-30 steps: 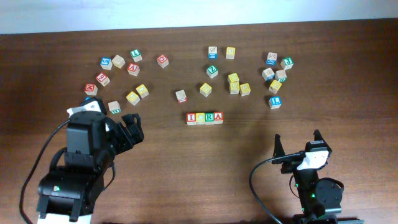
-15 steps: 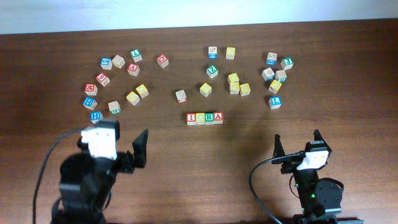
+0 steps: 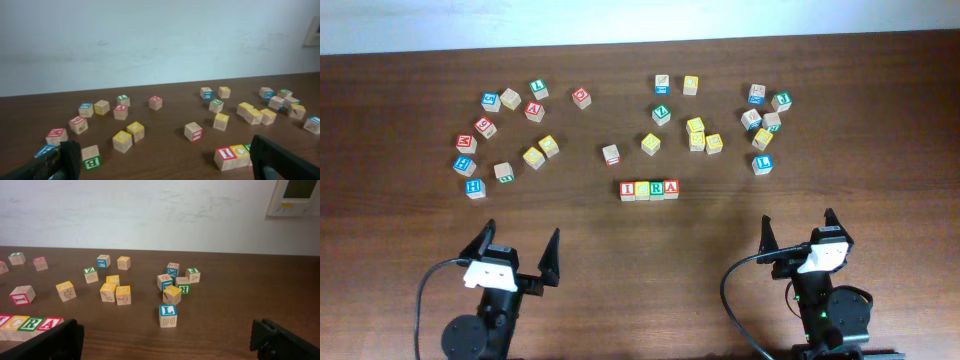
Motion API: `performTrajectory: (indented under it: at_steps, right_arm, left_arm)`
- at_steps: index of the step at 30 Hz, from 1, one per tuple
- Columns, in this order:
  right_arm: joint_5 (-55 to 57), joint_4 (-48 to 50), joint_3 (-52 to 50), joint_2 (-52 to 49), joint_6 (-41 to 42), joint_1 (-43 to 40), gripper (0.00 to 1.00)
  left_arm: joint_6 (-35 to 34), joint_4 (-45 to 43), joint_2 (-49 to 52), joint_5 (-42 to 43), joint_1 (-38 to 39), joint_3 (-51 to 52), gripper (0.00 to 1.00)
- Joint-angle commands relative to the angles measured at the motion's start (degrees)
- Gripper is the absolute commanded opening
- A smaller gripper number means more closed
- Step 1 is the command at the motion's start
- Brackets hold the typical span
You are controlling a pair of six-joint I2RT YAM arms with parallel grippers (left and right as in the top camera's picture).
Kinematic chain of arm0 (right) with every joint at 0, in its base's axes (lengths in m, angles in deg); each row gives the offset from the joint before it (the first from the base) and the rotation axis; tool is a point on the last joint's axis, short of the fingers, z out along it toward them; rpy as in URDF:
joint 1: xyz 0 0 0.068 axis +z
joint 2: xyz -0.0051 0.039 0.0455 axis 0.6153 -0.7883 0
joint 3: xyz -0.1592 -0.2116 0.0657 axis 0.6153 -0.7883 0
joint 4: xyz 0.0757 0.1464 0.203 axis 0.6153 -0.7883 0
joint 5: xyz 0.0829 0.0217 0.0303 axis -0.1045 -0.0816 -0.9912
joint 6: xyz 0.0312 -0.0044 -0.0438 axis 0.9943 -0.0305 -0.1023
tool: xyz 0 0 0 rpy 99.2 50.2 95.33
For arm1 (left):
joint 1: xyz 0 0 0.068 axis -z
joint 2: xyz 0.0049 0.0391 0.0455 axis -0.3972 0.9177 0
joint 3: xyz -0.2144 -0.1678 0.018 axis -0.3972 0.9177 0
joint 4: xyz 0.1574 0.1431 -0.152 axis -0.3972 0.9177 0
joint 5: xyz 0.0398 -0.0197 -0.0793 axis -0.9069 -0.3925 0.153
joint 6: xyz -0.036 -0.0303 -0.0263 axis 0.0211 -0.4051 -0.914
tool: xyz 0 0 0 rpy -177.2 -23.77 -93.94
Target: Spell out ICRA
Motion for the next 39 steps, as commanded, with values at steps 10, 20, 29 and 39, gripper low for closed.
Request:
performTrajectory:
  at_steps: [10,20,29,39]
  right_arm:
    - [0.5,-0.3,-0.3,0.4,0.6,0.3,0.98]
    - [0.5,-0.3,-0.3,0.4,0.6,0.3,0.98]
    - [0.5,-0.3,-0.3,0.4,0.6,0.3,0.98]
    - [0.5,-0.3,-0.3,0.4,0.6,0.3,0.98]
  left_arm:
    - [-7.9,-5.4,-1.1,-6.0,1.7,6.3,0.99]
    - [-3.2,-1.6,-1.1,-9.5,2.1,6.3,0.99]
    - [2.2,-1.4,-1.1,-10.8,-2.4,6.3,0.99]
    - [-2.0,-1.4,-1.1,-11.5,-2.4,6.3,0.99]
